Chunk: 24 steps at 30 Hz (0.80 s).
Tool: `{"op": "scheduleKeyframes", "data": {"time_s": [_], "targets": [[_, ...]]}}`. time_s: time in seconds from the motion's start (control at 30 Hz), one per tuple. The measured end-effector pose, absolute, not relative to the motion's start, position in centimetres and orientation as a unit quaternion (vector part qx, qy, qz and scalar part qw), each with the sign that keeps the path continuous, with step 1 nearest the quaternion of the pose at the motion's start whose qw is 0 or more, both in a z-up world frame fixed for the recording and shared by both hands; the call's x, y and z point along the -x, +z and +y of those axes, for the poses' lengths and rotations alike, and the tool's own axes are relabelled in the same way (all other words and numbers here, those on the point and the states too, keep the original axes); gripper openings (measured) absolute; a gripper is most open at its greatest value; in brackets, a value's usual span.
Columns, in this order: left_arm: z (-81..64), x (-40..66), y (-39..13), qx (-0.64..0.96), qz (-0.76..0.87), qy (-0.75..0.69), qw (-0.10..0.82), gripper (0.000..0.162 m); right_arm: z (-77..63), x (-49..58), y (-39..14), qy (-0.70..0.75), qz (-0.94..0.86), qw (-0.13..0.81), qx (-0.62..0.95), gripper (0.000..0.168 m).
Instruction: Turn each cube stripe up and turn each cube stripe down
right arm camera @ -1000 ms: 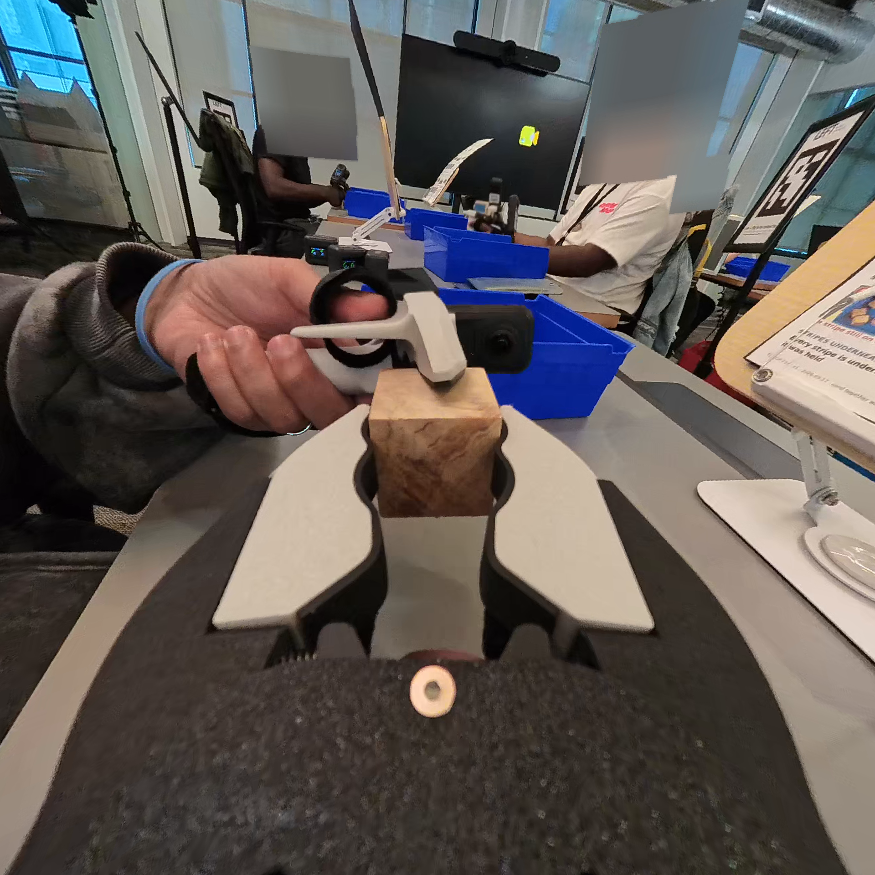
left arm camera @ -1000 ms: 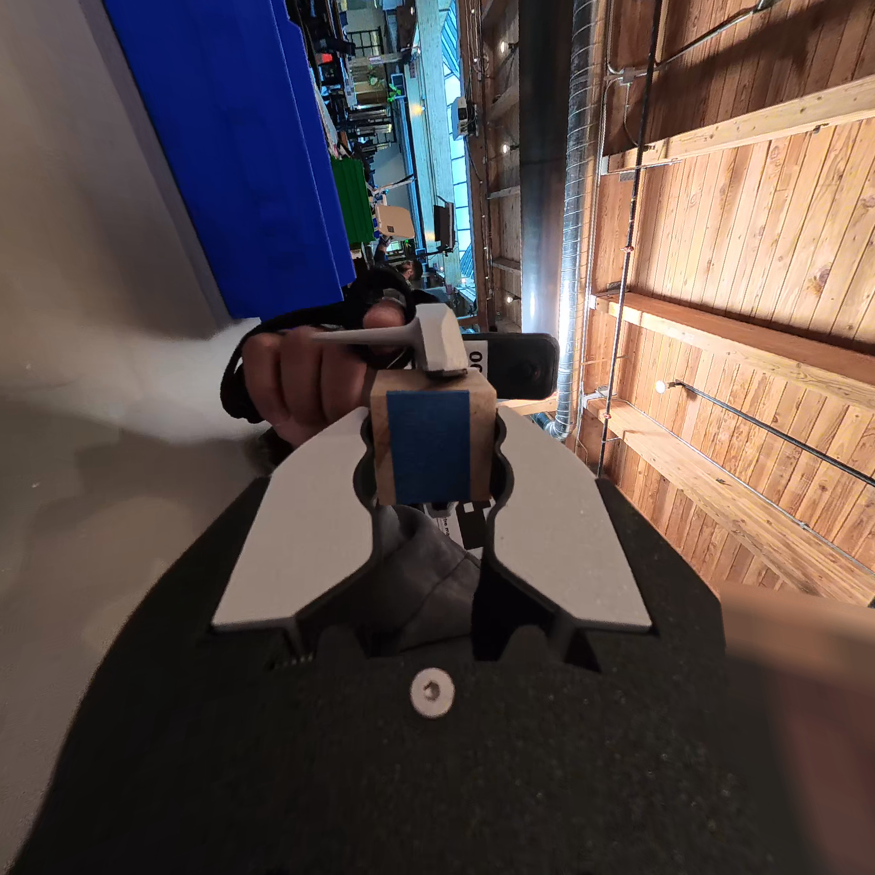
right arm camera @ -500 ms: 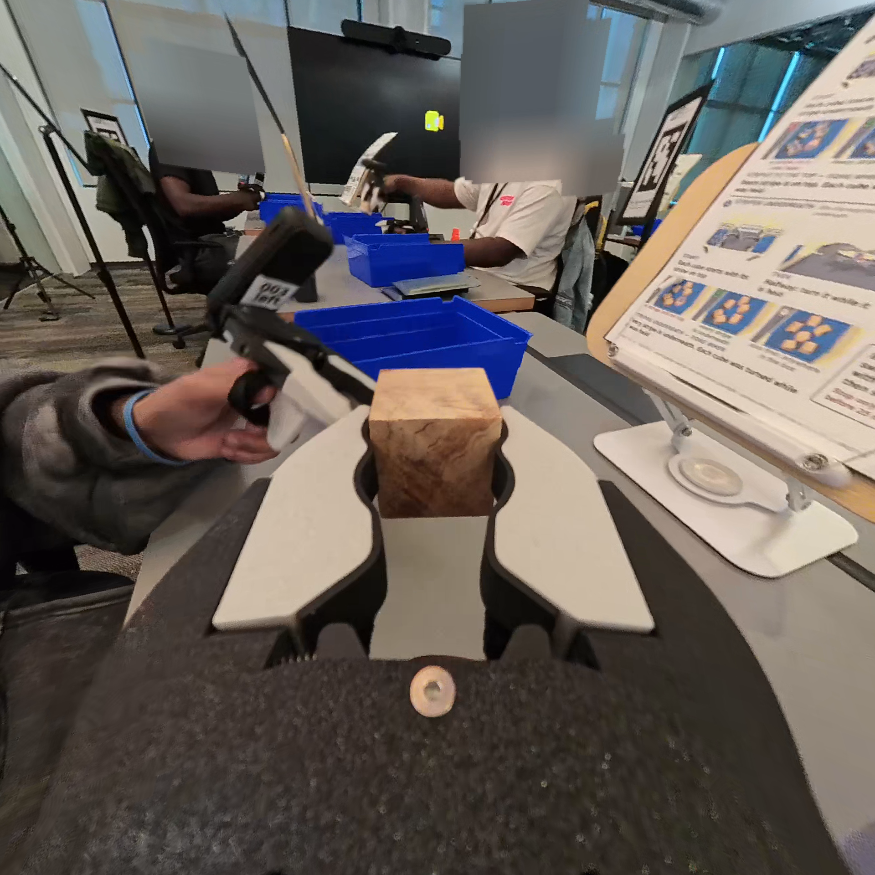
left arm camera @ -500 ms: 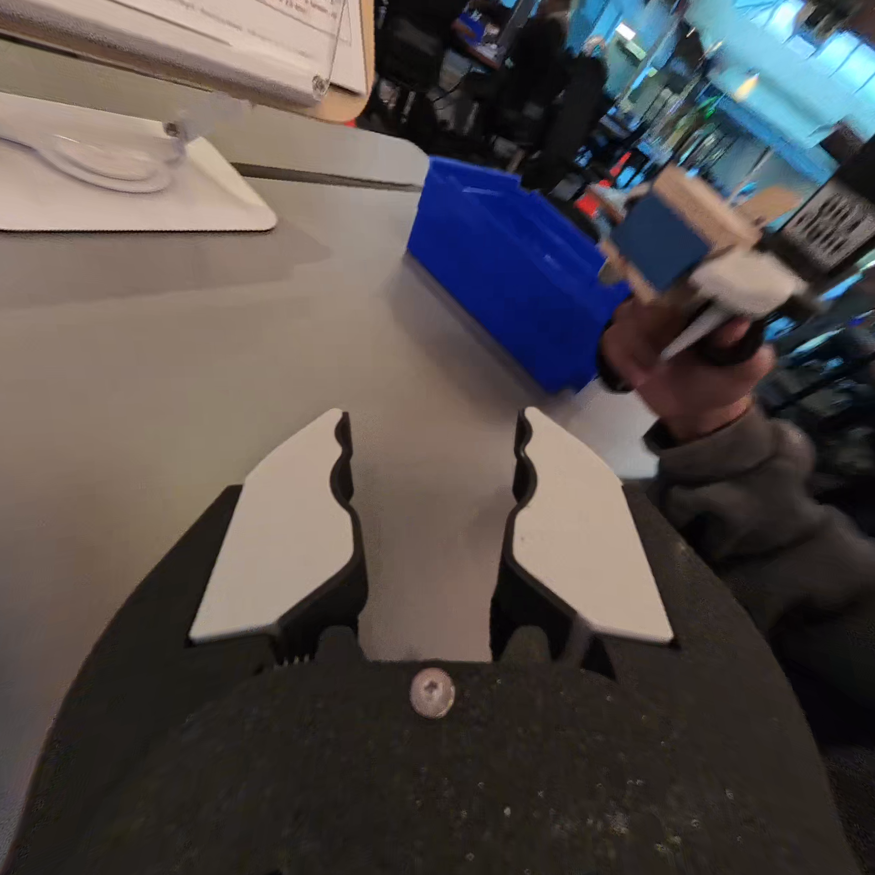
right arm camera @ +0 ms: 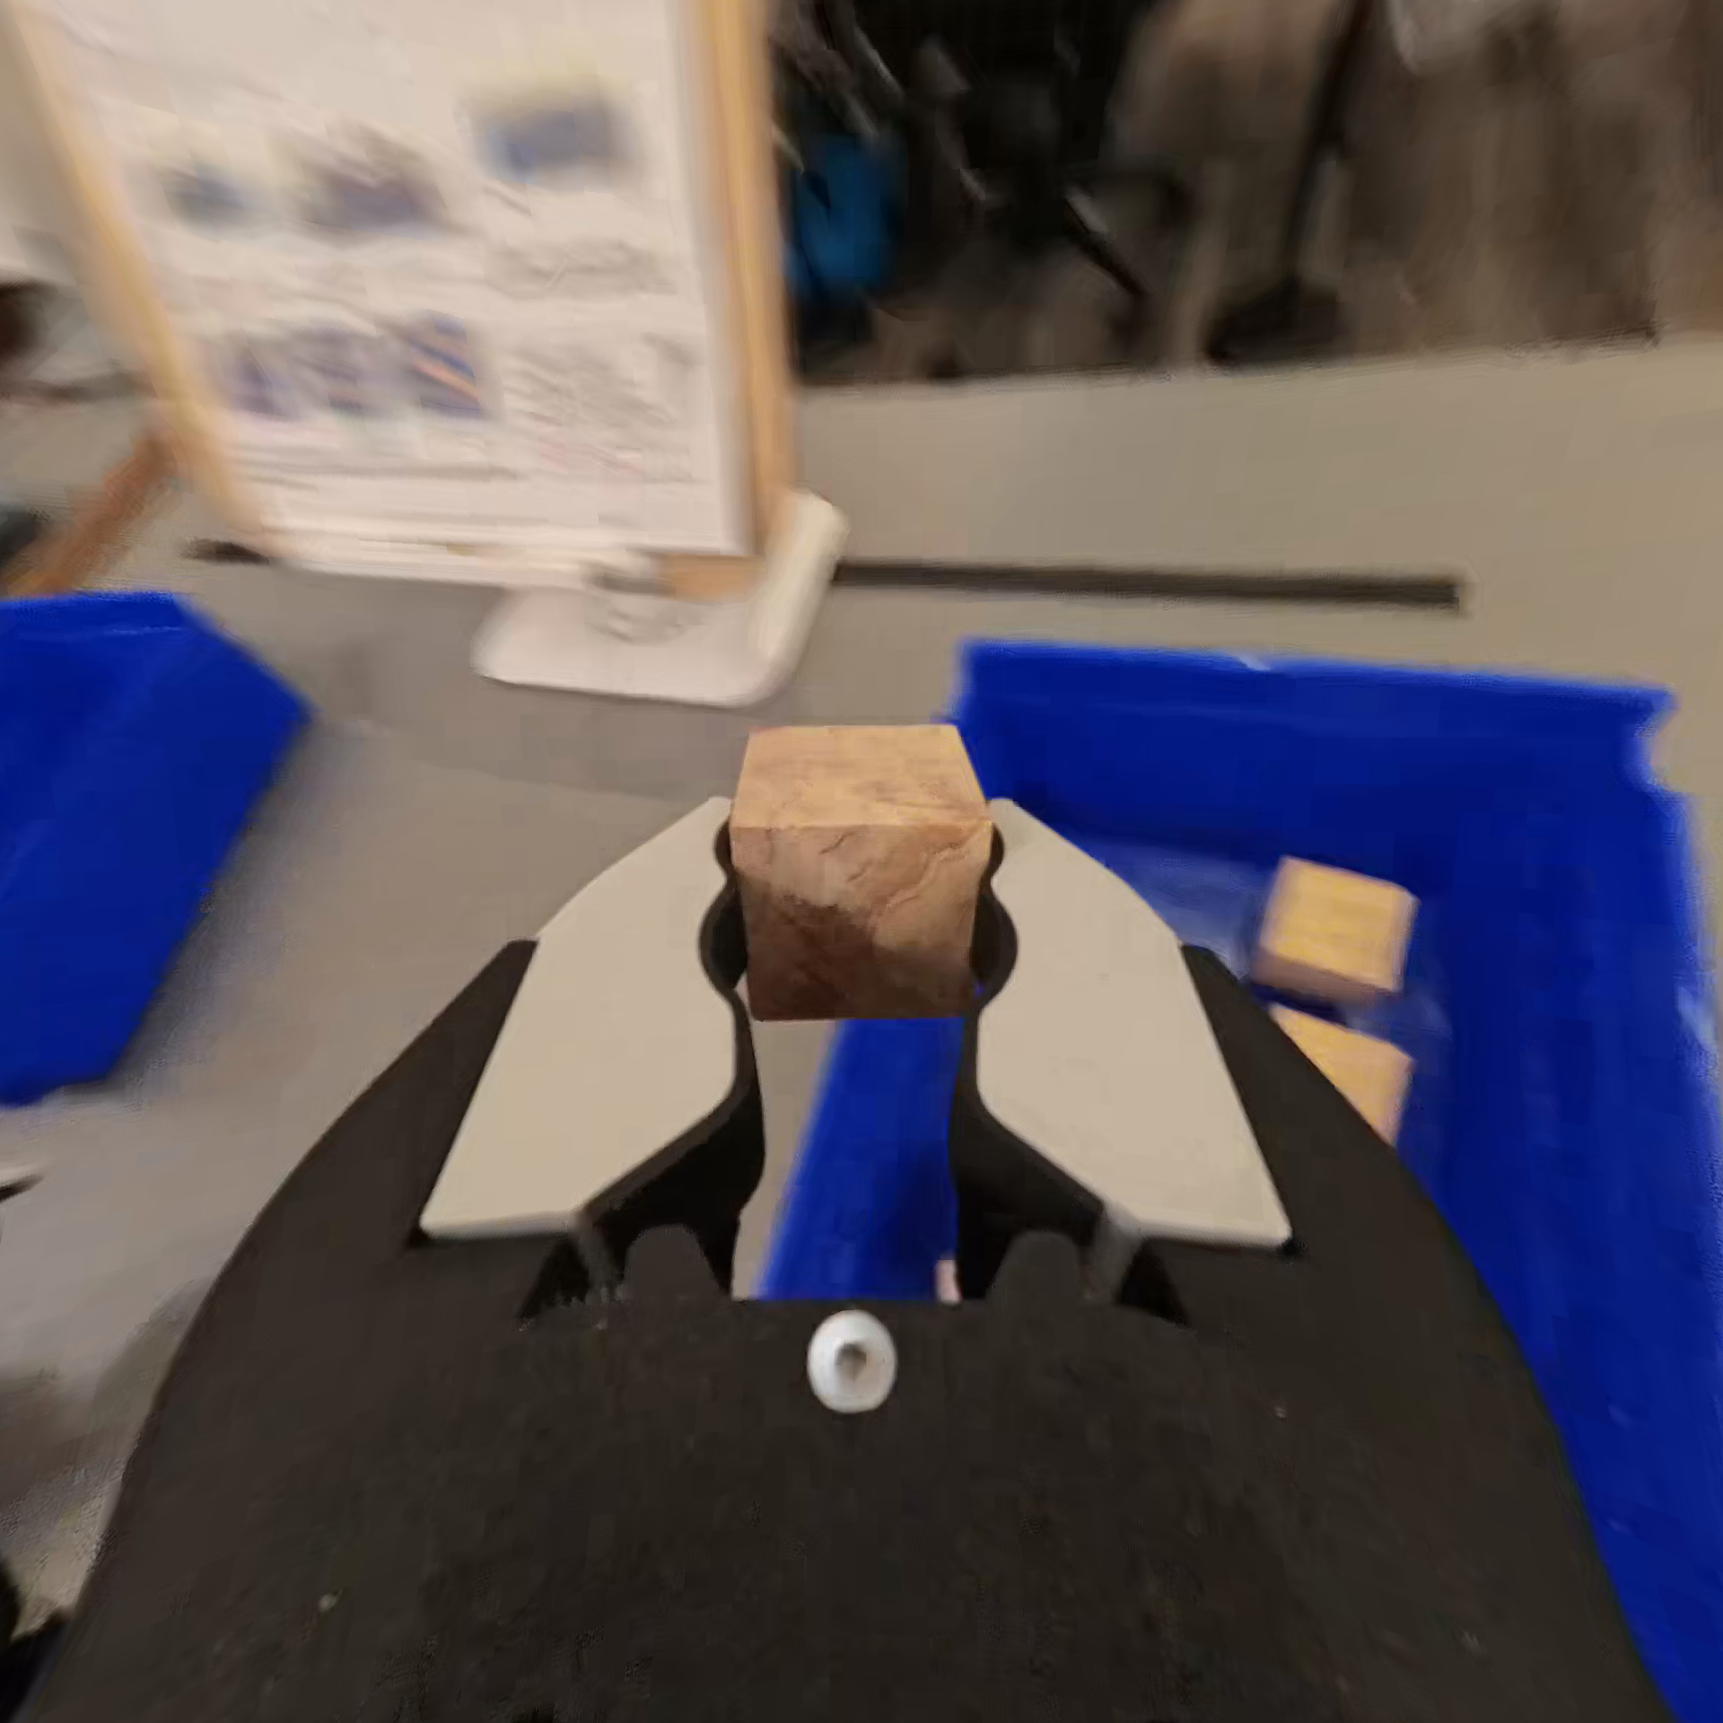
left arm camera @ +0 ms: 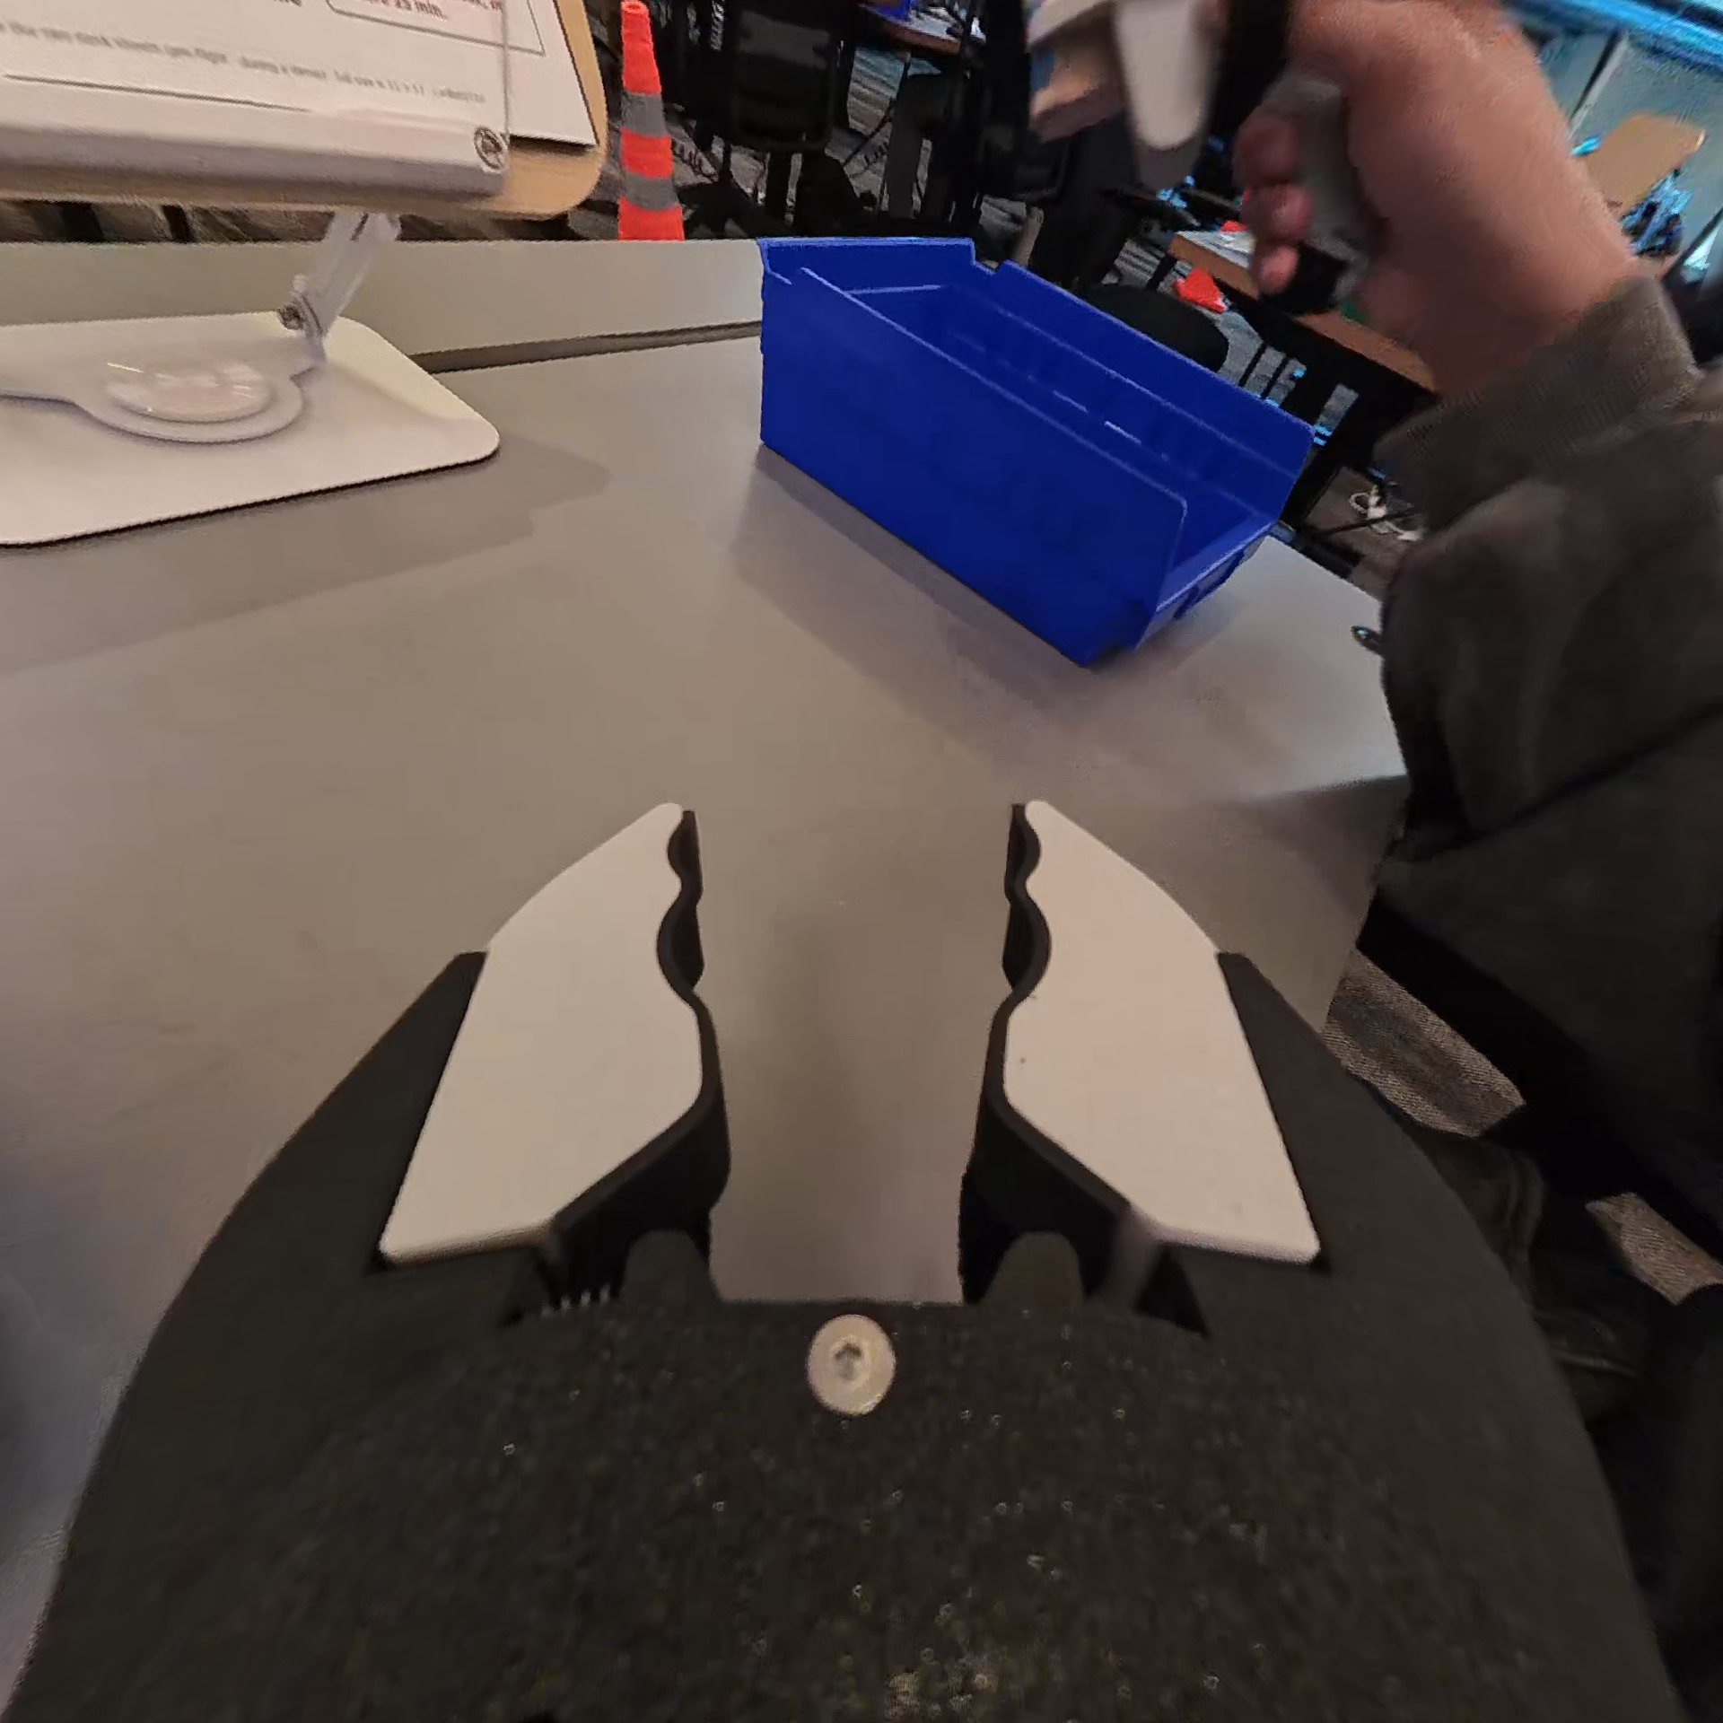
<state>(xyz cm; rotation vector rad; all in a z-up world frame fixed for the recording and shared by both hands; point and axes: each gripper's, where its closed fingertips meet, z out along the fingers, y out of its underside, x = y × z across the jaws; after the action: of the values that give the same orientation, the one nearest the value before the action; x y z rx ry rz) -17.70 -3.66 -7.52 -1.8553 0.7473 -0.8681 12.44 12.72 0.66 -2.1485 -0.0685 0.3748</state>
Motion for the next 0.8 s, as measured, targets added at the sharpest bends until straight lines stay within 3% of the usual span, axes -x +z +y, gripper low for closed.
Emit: {"op": "scheduleKeyframes", "data": {"time_s": [0.13,0.27,0.43,0.63,0.7,0.8], "targets": [[-4.0,17.1,-8.0,0.759,0.301,-0.379,0.436,0.062,15.9,-16.4,-8.5,0.122,0.037,0.267,0.955,0.046],[-3.9,17.3,-8.5,0.765,0.297,-0.383,0.424,0.062,16.7,-16.7,-14.7,0.074,0.035,0.163,0.983,0.046],[-3.8,17.6,-8.6,0.768,0.295,-0.387,0.416,0.062,17.4,-17.1,-18.1,0.037,0.039,0.123,0.991,0.046],[-4.0,17.5,-8.7,0.767,0.3,-0.393,0.409,0.062,17.9,-17.2,-18.5,0.018,0.034,0.126,0.991,0.046],[-4.1,17.4,-8.8,0.768,0.301,-0.392,0.407,0.062,17.9,-17.2,-18.3,0.023,0.03,0.128,0.991,0.062],[-4.2,17.4,-9.0,0.769,0.305,-0.389,0.404,0.062,18.5,-17.3,-15.2,0.036,0.027,0.19,0.981,0.068]]}}
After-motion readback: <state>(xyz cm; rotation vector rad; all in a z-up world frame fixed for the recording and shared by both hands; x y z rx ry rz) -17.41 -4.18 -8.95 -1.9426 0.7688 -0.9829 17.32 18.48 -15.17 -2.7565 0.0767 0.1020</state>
